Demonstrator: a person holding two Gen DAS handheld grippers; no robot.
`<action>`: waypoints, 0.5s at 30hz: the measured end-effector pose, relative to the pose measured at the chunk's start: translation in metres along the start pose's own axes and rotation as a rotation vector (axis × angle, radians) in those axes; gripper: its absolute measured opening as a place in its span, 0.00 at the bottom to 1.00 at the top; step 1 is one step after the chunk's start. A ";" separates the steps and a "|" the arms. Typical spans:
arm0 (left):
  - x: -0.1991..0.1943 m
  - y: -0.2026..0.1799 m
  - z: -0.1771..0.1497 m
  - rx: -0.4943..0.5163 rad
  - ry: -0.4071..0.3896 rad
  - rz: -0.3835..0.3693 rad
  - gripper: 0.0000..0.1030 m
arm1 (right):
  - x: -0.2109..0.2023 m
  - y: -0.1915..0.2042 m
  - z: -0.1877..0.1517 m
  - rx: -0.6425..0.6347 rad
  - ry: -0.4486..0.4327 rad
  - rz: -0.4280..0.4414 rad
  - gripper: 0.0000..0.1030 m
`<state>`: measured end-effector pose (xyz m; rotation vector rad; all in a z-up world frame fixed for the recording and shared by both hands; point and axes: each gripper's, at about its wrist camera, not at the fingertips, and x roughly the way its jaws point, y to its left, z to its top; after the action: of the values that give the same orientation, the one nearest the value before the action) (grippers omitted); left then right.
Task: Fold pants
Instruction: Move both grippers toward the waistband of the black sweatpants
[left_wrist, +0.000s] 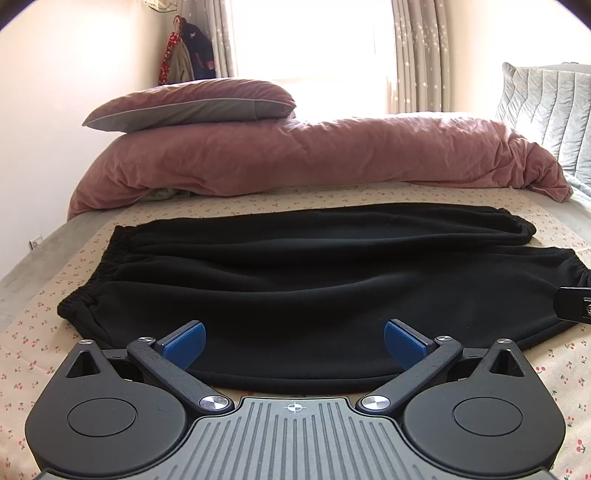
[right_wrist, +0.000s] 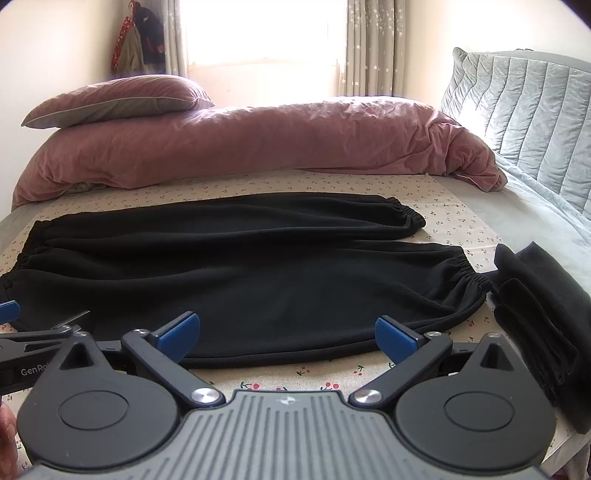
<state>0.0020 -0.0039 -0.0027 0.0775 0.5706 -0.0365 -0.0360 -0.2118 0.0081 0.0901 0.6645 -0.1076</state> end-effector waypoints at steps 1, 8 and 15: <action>0.000 0.000 0.000 -0.004 -0.002 -0.004 1.00 | 0.000 0.000 0.000 0.002 0.004 0.002 0.95; -0.002 -0.002 0.001 -0.001 0.005 -0.007 1.00 | 0.000 -0.003 0.001 0.006 -0.035 0.000 0.95; 0.000 0.000 0.001 -0.005 0.030 -0.025 1.00 | -0.001 -0.006 0.000 0.007 -0.035 0.004 0.95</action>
<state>0.0027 -0.0039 -0.0022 0.0662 0.6015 -0.0579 -0.0375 -0.2174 0.0091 0.0967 0.6294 -0.1071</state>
